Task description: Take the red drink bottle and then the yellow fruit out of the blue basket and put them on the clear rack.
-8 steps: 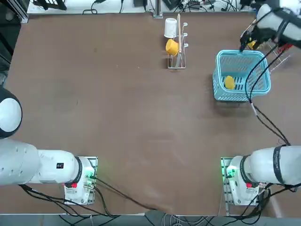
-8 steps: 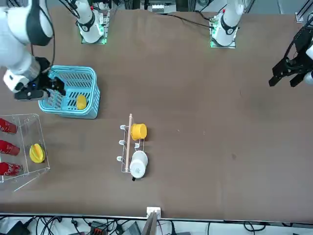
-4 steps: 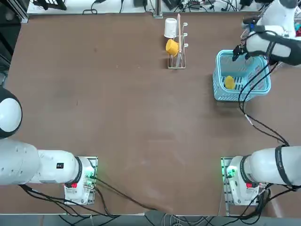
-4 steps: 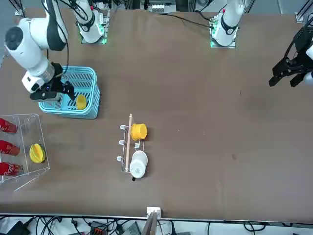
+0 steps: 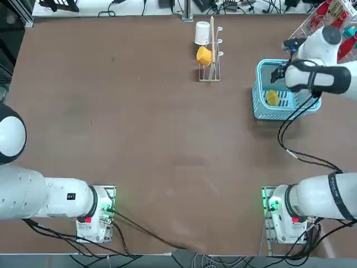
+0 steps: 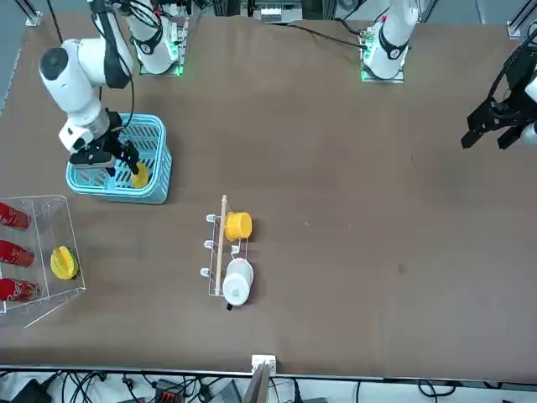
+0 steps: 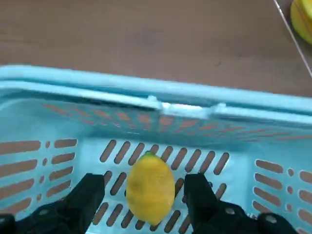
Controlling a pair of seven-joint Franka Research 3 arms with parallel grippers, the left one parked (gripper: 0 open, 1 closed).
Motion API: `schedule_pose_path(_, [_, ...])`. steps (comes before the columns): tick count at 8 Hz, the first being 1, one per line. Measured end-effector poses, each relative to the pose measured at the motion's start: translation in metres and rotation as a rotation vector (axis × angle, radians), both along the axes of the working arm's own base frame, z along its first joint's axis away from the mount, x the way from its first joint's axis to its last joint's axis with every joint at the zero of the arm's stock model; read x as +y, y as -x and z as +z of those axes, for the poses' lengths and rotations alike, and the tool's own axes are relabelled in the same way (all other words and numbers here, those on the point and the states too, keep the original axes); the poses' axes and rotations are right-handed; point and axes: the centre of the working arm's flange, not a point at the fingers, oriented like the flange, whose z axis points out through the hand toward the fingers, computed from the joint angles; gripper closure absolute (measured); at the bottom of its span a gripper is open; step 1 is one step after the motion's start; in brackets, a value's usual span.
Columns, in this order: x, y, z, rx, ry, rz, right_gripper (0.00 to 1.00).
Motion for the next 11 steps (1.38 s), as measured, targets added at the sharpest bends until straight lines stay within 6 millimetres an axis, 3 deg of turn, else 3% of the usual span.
schedule_pose_path(5, [0.000, 0.010, -0.059, -0.039, 0.001, 0.004, 0.00])
schedule_pose_path(11, [-0.001, 0.014, -0.075, -0.005, 0.003, 0.002, 0.00])
